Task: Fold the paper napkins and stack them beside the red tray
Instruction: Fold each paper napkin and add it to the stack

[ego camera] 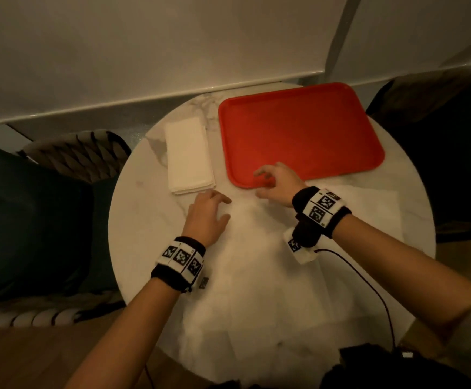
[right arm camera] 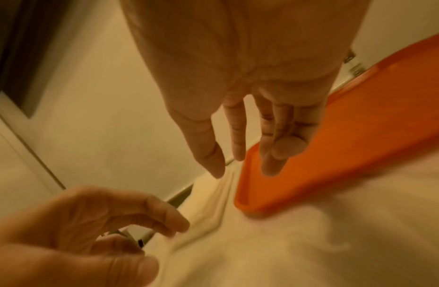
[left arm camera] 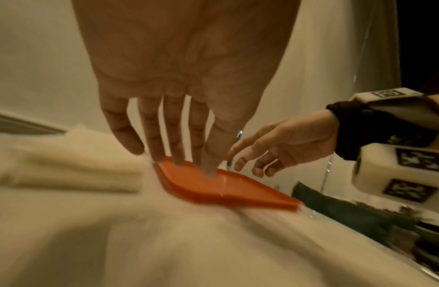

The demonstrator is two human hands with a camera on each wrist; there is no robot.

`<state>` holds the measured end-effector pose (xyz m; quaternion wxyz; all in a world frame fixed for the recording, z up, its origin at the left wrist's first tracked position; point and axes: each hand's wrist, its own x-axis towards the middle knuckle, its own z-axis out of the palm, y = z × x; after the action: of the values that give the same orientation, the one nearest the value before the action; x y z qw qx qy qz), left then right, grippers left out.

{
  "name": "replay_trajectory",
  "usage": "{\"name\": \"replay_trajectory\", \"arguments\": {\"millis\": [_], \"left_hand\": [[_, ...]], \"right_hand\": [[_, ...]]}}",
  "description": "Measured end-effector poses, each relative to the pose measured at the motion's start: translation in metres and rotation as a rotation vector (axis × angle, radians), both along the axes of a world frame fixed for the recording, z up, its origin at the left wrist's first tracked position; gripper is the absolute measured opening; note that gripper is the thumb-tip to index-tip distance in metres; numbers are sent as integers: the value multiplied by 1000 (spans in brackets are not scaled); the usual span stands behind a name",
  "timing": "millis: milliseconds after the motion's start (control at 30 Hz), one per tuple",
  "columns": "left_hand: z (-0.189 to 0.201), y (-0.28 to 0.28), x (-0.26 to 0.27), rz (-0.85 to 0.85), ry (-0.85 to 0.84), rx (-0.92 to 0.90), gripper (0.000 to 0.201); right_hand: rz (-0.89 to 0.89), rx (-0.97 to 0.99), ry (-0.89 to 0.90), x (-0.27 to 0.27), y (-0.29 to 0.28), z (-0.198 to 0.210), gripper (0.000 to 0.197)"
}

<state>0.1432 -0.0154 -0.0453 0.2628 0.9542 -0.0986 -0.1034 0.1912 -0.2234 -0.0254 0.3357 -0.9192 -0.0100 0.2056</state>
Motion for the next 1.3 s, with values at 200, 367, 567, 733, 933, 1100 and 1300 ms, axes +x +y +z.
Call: {"name": "replay_trajectory", "arguments": {"millis": [200,367,567,733,933,1100,1300], "left_hand": [[-28,-14,-47,-162,204,255,94],[-35,-14,-55,-180,136,414,104],[-33,-18,-55,-141,100,448,97],[-22,-8,-62,-78,31,345,58],[15,18,-69,-15,-11,44,17],[64,23,-68,-51,-14,-349,18],[99,37,-64,249,-55,-696,16]], "right_hand": [[93,-129,91,-84,-27,-32,51],[52,-99,88,-119,-34,-56,66],[16,-48,53,-120,-36,-60,67],[29,-8,41,-124,-42,-63,69],[71,180,14,-136,-25,-32,65],[39,466,82,-132,4,2,45],[-192,837,-7,-109,15,62,26]]}}
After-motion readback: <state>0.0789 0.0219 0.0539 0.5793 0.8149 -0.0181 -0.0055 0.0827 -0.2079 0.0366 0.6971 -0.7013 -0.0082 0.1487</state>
